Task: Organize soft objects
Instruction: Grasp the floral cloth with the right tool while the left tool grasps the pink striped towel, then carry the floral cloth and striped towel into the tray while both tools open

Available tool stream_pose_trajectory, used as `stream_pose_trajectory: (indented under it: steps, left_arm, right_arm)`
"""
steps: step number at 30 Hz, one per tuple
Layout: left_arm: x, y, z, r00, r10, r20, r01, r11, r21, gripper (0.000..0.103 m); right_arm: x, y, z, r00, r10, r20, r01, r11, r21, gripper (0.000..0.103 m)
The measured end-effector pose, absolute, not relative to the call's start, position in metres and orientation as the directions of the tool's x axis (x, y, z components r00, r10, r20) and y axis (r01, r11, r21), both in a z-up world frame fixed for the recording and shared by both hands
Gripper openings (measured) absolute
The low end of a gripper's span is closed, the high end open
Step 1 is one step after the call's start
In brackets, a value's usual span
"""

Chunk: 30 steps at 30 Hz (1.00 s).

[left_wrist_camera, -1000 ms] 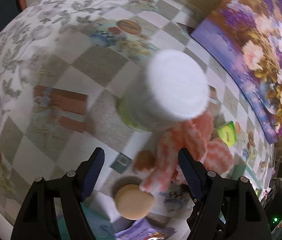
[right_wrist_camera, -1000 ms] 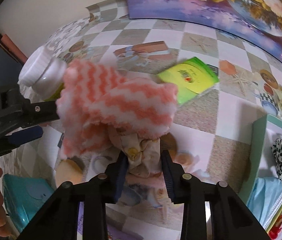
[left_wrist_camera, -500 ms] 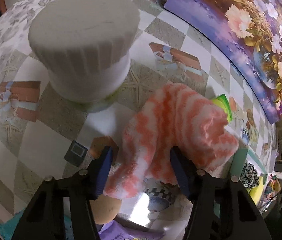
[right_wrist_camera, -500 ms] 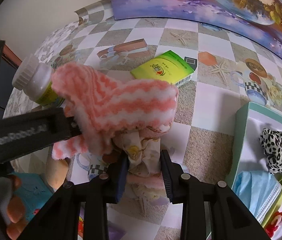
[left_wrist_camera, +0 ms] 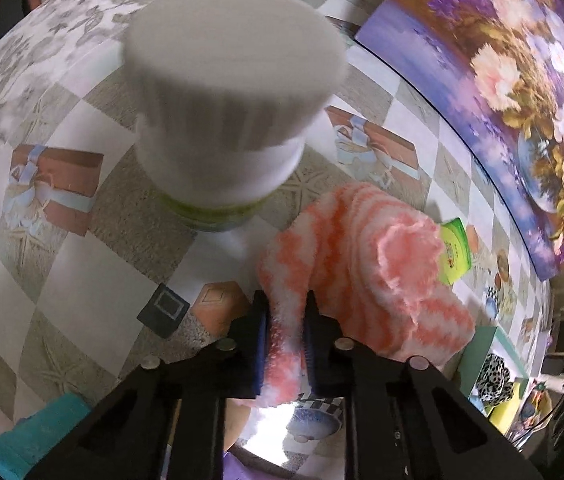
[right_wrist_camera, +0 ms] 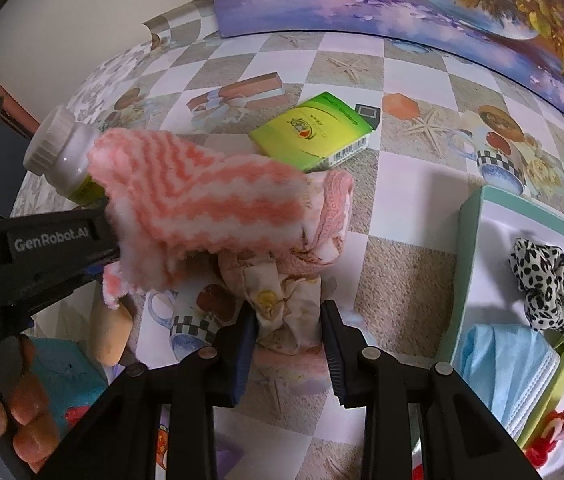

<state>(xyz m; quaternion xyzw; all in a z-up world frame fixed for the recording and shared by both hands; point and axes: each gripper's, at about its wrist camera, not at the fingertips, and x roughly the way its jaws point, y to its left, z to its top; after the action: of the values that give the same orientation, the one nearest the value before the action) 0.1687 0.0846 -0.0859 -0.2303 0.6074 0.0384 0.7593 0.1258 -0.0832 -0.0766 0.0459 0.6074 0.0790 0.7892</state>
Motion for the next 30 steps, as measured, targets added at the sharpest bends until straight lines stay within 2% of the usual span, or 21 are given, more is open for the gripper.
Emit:
stream_pose_trajectory:
  steps: [4,11,19,30]
  left_arm:
    - [0.164,0.088,-0.087,0.261,-0.234,-0.937,-0.353,0.880,-0.318,0.009]
    - [0.157,0.084,-0.079,0.275,-0.236,-0.932,-0.346,0.880,-0.324,0.008]
    - [0.146,0.085,-0.051,0.322,-0.244,-0.915,-0.318,0.882,-0.347,0.007]
    - [0.125,0.078,0.015,0.455,-0.239,-0.858,-0.241,0.894,-0.377,0.006]
  right_arm:
    - [0.120,-0.088,-0.073,0.252,0.172,-0.952,-0.061,0.985,0.162,0.028]
    - [0.110,-0.094,-0.058,0.274,0.170,-0.947,-0.062,0.985,0.159,0.018]
    - [0.099,-0.106,-0.033,0.333,0.168,-0.928,-0.037,0.986,0.165,0.018]
    - [0.082,-0.126,0.026,0.479,0.156,-0.864,0.007,0.983,0.182,0.018]
